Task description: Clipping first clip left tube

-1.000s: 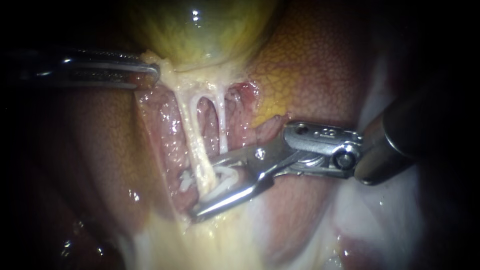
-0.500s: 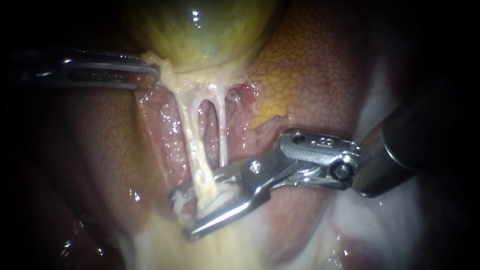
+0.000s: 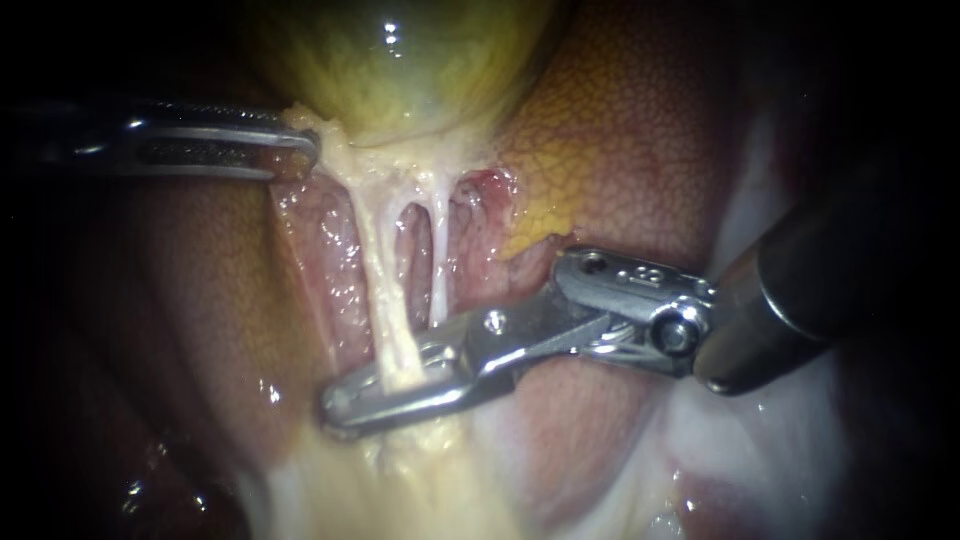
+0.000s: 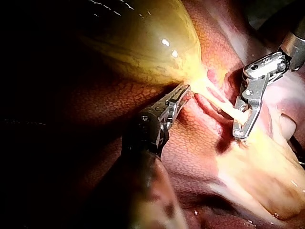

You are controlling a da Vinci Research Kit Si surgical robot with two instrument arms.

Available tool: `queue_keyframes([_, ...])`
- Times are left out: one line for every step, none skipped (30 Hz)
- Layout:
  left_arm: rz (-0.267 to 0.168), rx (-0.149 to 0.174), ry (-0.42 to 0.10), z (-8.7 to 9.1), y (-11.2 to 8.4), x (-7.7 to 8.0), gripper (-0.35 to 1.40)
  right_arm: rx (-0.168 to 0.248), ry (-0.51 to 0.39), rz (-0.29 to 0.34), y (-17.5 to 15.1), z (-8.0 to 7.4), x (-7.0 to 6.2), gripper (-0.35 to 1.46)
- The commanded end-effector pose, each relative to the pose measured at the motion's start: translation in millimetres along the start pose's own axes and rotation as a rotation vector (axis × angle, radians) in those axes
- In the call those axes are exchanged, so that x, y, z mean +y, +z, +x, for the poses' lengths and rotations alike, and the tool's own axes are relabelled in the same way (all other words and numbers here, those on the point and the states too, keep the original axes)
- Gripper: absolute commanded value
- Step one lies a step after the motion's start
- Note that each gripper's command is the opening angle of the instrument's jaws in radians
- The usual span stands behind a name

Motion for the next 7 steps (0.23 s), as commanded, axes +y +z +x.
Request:
queue_keyframes([0.000, 0.000, 0.000, 0.0, 0.0, 0.0, -0.35, -0.001, 0.000, 0.001, 0.1, -0.1, 0.1, -0.35])
queue_keyframes([0.000, 0.000, 0.000, 0.0, 0.0, 0.0, -0.35, -0.001, 0.000, 0.001, 0.1, -0.1, 0.1, -0.35])
queue_keyframes([0.000, 0.000, 0.000, 0.0, 0.0, 0.0, -0.35, -0.001, 0.000, 0.001, 0.1, -0.1, 0.1, -0.35])
queue_keyframes([0.000, 0.000, 0.000, 0.0, 0.0, 0.0, -0.35, -0.001, 0.000, 0.001, 0.1, -0.1, 0.1, -0.35])
queue_keyframes([0.000, 0.000, 0.000, 0.0, 0.0, 0.0, -0.35, -0.001, 0.000, 0.001, 0.1, -0.1, 0.1, -0.35])
queue_keyframes([0.000, 0.000, 0.000, 0.0, 0.0, 0.0, -0.35, -0.001, 0.000, 0.001, 0.0, -0.1, 0.1, -0.35])
queue_keyframes([0.000, 0.000, 0.000, 0.0, 0.0, 0.0, -0.35, -0.001, 0.000, 0.001, 0.0, -0.1, 0.1, -0.35])
